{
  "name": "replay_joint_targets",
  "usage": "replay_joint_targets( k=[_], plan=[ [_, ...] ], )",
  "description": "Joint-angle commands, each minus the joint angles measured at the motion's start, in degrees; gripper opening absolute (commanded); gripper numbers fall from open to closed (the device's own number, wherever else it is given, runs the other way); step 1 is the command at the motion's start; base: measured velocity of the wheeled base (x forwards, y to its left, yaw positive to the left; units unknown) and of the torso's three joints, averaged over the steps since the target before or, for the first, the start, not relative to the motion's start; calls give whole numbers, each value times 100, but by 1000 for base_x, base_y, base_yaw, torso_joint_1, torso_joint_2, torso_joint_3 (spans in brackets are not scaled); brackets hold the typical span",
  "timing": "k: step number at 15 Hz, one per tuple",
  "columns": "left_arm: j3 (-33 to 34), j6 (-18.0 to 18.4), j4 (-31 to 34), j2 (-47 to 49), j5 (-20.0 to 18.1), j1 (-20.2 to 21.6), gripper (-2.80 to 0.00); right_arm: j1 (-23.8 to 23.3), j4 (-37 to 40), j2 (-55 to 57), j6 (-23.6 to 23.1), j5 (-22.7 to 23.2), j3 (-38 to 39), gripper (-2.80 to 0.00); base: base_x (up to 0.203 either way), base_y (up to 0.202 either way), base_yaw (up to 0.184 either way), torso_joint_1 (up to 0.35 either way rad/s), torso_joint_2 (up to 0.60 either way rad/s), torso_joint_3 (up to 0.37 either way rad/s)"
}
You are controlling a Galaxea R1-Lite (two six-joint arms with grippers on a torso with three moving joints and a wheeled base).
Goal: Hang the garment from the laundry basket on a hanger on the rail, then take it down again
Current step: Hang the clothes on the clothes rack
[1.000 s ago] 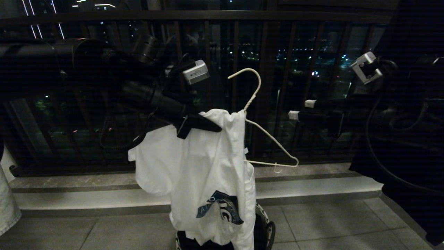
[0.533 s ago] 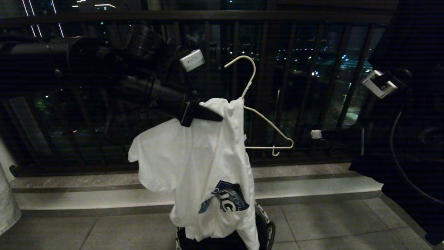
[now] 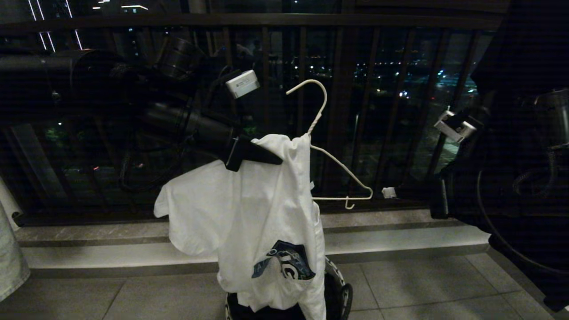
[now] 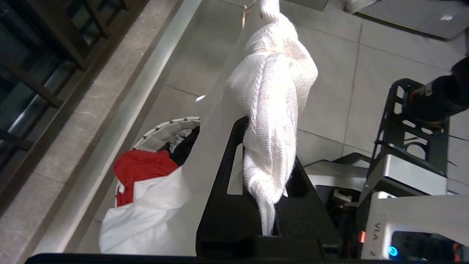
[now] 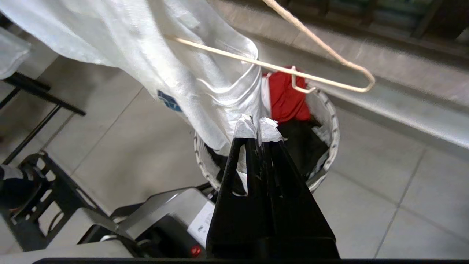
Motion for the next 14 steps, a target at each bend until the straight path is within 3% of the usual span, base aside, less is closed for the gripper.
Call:
replay_joint_targets(
  k=[1, 5, 9, 14],
  plan=[
    [243, 3, 21, -199, -29, -3, -280, 62, 3, 327, 12, 36, -15, -280, 0, 0, 0, 0, 0, 0],
    [278, 18, 20, -166, -71, 7, -280, 298, 39, 482, 107, 77, -6, -280, 0, 0, 0, 0, 0, 0],
    [315, 27, 30, -424, -1315, 402, -280, 740, 3, 614, 678, 72, -24, -280, 0, 0, 0, 0, 0, 0],
    [336, 45, 30, -425, -1348, 414, -280, 1222, -239, 585, 2118, -119, -93, -280, 0, 0, 0, 0, 0, 0]
  ],
)
